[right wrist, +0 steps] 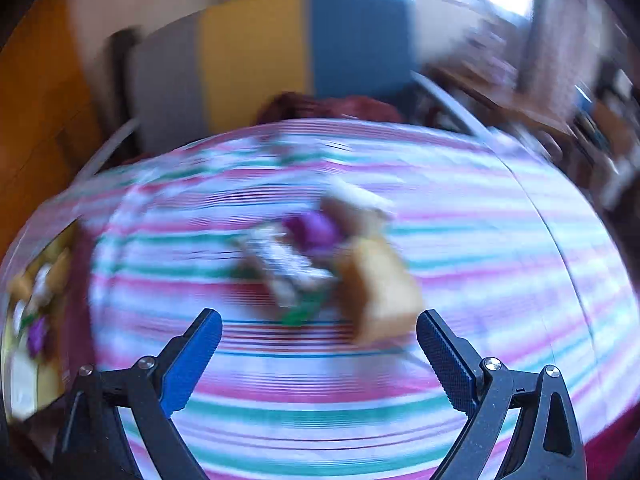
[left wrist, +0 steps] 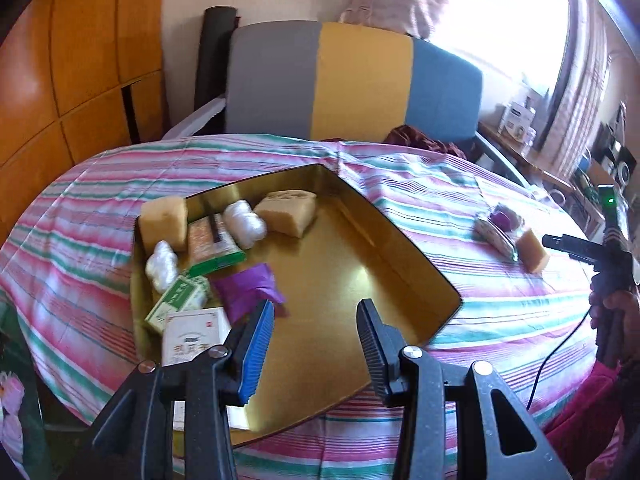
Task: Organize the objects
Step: 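Move both tools back toward the remaining items on the cloth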
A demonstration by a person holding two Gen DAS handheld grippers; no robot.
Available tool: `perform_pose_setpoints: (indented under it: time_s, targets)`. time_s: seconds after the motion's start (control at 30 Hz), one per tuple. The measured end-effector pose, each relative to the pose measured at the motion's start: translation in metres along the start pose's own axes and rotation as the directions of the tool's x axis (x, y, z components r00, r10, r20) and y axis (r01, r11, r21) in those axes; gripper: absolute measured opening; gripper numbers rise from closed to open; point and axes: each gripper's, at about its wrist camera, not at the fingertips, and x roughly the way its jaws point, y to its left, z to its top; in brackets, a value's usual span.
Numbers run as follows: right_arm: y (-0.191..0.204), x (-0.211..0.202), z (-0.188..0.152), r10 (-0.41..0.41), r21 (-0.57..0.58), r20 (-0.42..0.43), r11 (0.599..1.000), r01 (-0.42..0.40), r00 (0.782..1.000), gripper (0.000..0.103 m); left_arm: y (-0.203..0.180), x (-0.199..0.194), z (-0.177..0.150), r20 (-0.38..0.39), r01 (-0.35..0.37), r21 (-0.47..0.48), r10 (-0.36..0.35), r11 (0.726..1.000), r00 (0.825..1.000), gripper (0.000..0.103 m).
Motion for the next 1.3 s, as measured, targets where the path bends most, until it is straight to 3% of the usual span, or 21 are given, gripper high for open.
perform_pose_setpoints:
  time_s: [0.07,0.13,0.6,0.83,1.03,1.3]
  targets:
    - [-0.022,0.008,0.0,-0.04,0.102,-0.045,0.994,0.045,0.998,0.099,-0.011,0.003,0.002,-0.005,0.011,0.022,-0.011,1.0,1.0,0.043]
    - [-0.035,0.007,0.004,-0.053,0.159,-0.028,0.986,0.057,0.998,0.099,-0.021,0.006,0.003,-0.014,0.021,0.039,-0.02,0.999,1.0,0.043]
    - [-0.055,0.007,0.004,-0.063,0.263,-0.051,0.962,0.075,0.997,0.099,-0.091,0.03,0.015,-0.08,0.119,0.166,-0.107,0.979,0.991,0.043]
    - [-0.082,0.006,0.0,-0.01,0.412,-0.057,0.911,0.033,0.998,0.099,-0.125,0.048,0.03,-0.121,0.187,0.18,-0.168,0.966,0.978,0.043]
    - [-0.084,0.003,0.0,0.017,0.434,-0.038,0.901,0.001,0.999,0.099,-0.167,0.076,0.045,-0.164,0.233,0.204,-0.201,0.951,0.966,0.043]
    - [-0.085,0.001,0.001,0.069,0.455,-0.02,0.889,-0.052,0.997,0.099,-0.222,0.131,0.071,-0.253,0.276,0.164,-0.23,0.947,0.94,0.043]
